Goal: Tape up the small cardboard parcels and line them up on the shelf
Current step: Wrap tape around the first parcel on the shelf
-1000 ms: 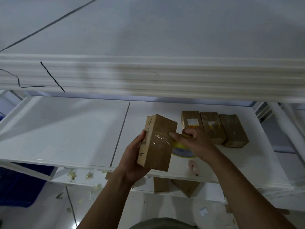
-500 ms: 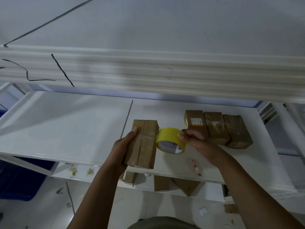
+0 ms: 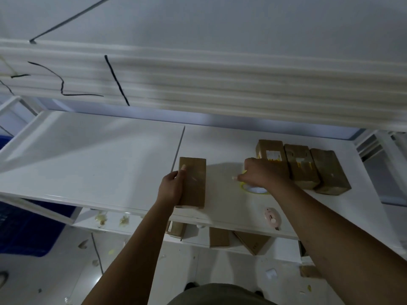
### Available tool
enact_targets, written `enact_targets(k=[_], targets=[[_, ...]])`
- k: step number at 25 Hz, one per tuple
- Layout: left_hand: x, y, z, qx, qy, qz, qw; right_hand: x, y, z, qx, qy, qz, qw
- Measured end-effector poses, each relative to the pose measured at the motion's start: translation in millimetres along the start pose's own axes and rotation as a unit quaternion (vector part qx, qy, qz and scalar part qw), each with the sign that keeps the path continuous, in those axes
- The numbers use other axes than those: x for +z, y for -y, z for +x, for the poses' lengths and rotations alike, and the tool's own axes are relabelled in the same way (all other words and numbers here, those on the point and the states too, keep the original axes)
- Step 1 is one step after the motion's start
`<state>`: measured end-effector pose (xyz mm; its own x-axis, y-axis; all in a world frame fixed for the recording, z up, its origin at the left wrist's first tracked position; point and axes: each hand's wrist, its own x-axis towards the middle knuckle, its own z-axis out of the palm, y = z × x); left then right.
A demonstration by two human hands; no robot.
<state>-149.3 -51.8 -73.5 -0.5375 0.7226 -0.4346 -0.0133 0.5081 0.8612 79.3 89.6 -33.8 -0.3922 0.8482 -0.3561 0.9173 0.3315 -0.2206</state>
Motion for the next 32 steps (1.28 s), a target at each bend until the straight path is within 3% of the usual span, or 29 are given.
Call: enact_targets(k=[3,9,11,13,15,18,21,28,30,32], targets=[[10,3,9,0.005,-0.003,0.035,0.999,8,11,9,0.012,-0.023,-0.055,0.998],[11,10,25,-0.014,0.023,-0.006,1.000,24,13,4,-0.026,-0.081,-0.013,0.996],[7,12,25,-0.005,0.026,-0.005,1.000,23,5,-8,-0.055,-0.159,0.084,0.982],[3,14,24,0.001,0.023,-0.013,1.000,24,-14,-33,-0.076,-0.287,0.176,0.938],[1,20,25,0.010,0.018,-0.017,1.000,33,-44,-65,-0.005,-0.328,0.227,0.917],[0,30,27,0.013,0.023,-0.033,0.999,52,-80,-97,0.153,-0.156,0.222,0.950],[-2,33,27,0.018,0.034,-0.041,0.998,65,-86,-104,0.154,-0.009,0.189,0.970],[-4,36,26,0.027,0.041,-0.040,0.998,53,-62,-101,0.096,0.007,0.132,0.986],[-4,37,26,0.029,0.039,-0.041,0.998,44,-42,-100,0.068,-0.001,0.229,0.971],[-4,37,25,0.032,0.040,-0.041,0.998,36,-12,-92,0.043,-0.006,0.378,0.925]])
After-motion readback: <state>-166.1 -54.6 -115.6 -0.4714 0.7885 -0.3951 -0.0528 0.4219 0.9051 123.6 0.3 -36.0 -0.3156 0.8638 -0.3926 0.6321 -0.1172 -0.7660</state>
